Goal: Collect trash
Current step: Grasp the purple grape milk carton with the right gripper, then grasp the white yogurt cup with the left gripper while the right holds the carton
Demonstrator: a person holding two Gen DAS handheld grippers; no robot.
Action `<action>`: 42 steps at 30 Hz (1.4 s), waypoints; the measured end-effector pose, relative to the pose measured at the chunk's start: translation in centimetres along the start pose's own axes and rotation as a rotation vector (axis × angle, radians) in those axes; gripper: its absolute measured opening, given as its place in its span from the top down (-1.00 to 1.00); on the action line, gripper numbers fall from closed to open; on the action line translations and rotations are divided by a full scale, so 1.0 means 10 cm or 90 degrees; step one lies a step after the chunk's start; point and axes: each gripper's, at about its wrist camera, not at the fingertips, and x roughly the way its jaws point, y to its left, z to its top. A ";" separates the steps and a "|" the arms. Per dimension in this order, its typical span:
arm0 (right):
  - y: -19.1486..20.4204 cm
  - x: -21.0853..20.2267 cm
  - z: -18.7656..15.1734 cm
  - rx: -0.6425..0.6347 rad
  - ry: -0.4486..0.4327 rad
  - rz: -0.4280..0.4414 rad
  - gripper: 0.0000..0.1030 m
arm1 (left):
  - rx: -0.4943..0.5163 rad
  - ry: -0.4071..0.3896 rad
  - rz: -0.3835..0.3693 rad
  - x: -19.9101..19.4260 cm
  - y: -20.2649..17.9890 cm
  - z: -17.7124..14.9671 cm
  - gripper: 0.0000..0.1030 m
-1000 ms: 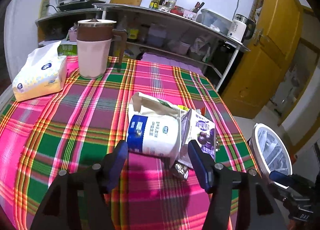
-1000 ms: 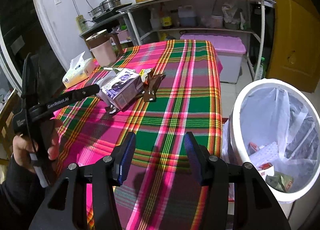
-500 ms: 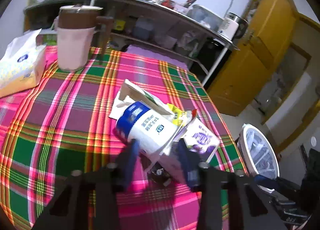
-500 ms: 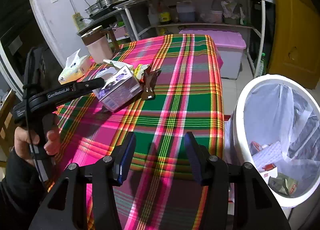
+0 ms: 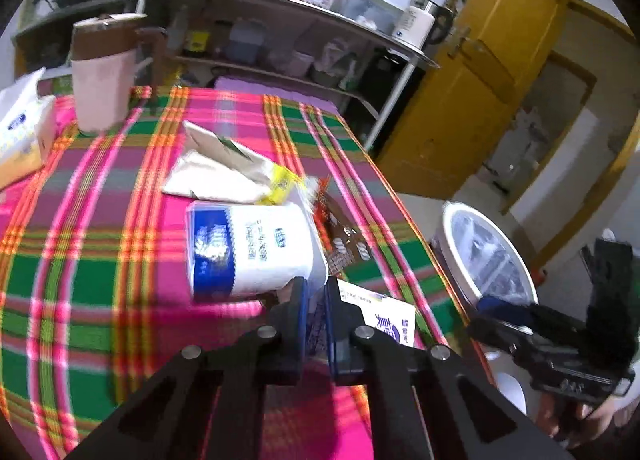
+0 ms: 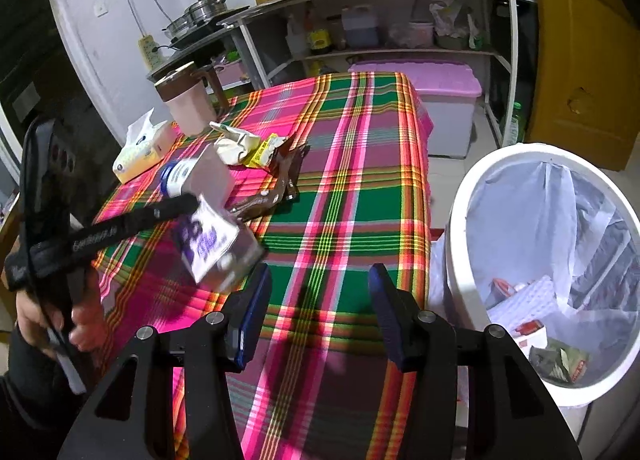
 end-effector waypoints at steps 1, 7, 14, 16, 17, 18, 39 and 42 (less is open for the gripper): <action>0.00 -0.01 0.00 0.001 -0.001 0.003 0.01 | 0.003 0.005 0.000 0.00 -0.03 -0.03 0.84; 0.08 -0.07 -0.02 -0.028 -0.012 0.043 -0.02 | 0.000 -0.013 0.040 -0.16 -0.05 -0.15 0.83; 0.27 -0.01 -0.03 -0.100 -0.014 0.089 -0.18 | -0.025 -0.059 0.078 -0.44 0.13 -0.18 0.21; 0.33 0.04 -0.02 -0.125 -0.012 0.098 -0.19 | -0.025 -0.065 0.088 -0.47 0.18 -0.17 0.17; 0.36 0.06 -0.01 -0.139 -0.010 0.100 -0.19 | -0.024 -0.067 0.092 -0.48 0.20 -0.17 0.17; 0.39 0.08 0.00 -0.151 -0.010 0.104 -0.19 | -0.022 -0.072 0.097 -0.50 0.22 -0.16 0.16; 0.82 0.46 -0.08 -0.323 0.056 0.148 -0.19 | -0.056 -0.073 0.107 -0.52 0.52 -0.22 0.00; 0.84 0.51 -0.08 -0.308 0.065 0.124 -0.19 | -0.057 -0.072 0.108 -0.54 0.53 -0.23 0.00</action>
